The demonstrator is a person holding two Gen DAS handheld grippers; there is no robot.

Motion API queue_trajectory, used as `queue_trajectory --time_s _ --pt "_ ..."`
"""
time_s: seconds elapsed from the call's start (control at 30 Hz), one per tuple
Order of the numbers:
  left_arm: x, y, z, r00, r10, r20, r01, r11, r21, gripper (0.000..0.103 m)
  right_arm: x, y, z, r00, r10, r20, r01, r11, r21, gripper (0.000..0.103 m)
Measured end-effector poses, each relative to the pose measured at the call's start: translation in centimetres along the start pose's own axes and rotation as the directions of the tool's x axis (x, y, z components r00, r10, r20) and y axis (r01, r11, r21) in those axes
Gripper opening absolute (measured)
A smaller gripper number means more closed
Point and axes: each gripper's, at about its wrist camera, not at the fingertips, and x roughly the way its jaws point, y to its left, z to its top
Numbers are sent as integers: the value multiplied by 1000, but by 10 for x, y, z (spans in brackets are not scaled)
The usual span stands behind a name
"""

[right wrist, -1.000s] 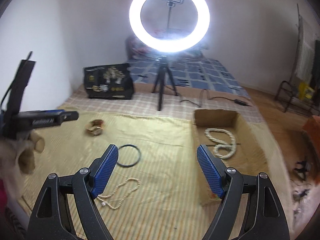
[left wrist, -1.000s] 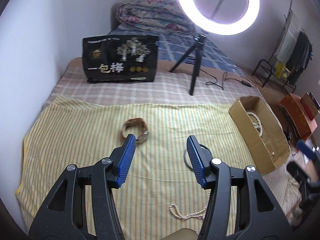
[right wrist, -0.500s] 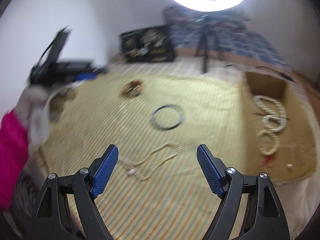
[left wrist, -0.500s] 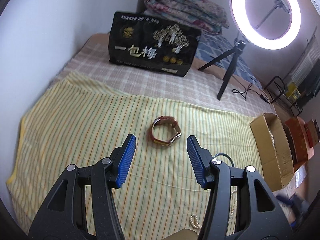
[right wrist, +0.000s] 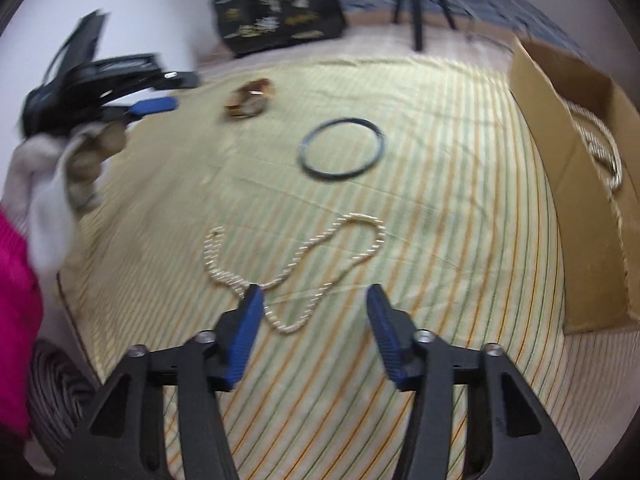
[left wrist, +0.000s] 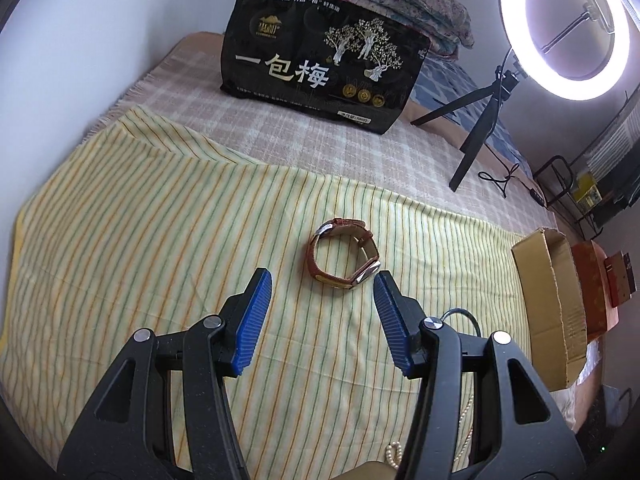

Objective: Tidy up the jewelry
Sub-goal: 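Close the left tool on the brown leather watch while the right tool grasps the single-strand pearl necklace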

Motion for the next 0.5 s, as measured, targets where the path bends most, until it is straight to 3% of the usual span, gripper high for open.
queue_trajectory --time_s 0.23,0.43,0.5 --pt "20 3 4 1000 -14 -22 13 999 -47 54 16 0 6 999 -44 -13 44 999 -2 28" --pt "42 0 3 999 1 -42 -3 999 -46 54 22 1 10 998 -70 -9 69 997 -30 24" --pt "51 0 4 999 5 -51 -8 999 -52 47 23 2 11 997 -72 -8 72 997 -36 23"
